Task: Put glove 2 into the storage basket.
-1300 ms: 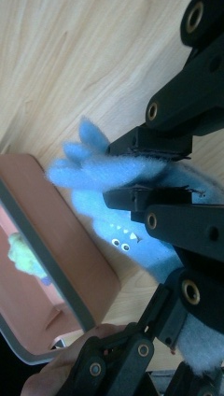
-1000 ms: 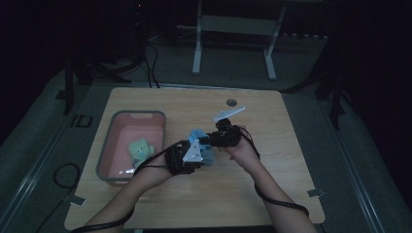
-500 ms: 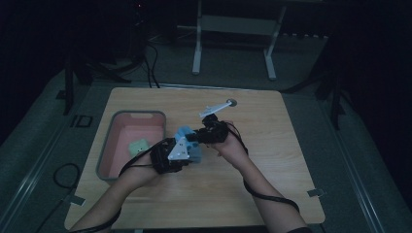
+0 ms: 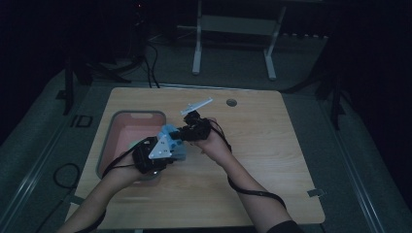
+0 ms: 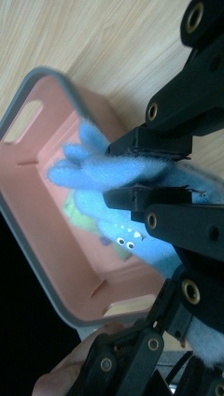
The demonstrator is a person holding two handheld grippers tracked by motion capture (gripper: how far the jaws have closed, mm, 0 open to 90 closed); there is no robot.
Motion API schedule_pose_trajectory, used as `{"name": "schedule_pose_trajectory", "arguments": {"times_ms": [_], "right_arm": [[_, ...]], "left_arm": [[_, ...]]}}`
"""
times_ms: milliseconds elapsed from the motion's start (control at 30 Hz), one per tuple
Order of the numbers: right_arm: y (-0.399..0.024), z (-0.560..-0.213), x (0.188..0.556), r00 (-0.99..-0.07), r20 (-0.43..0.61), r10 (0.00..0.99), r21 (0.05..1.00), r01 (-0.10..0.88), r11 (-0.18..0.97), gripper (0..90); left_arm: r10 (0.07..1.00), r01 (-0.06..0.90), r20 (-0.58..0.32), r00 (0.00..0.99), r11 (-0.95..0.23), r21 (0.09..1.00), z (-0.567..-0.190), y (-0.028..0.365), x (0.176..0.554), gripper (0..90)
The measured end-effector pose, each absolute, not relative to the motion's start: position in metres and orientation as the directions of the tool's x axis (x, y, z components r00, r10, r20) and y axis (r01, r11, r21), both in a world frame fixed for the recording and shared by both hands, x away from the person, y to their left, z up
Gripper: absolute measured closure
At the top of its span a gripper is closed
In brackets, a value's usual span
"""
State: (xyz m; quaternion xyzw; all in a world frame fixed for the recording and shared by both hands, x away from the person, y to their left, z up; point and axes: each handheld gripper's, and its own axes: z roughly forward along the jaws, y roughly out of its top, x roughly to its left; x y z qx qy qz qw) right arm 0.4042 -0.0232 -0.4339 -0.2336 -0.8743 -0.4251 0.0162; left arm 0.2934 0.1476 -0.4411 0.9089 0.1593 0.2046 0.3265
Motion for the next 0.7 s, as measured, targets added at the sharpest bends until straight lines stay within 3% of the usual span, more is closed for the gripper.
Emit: {"name": "schedule_pose_trajectory", "arguments": {"times_ms": [700], "right_arm": [[0.053,-0.442,0.403,-0.914,0.25,0.319,0.731,0.394,0.557,78.4]], "left_arm": [[0.489,0.245,0.253,0.835,-0.742,0.625,-0.445,0.211,0.28,77.0]]}}
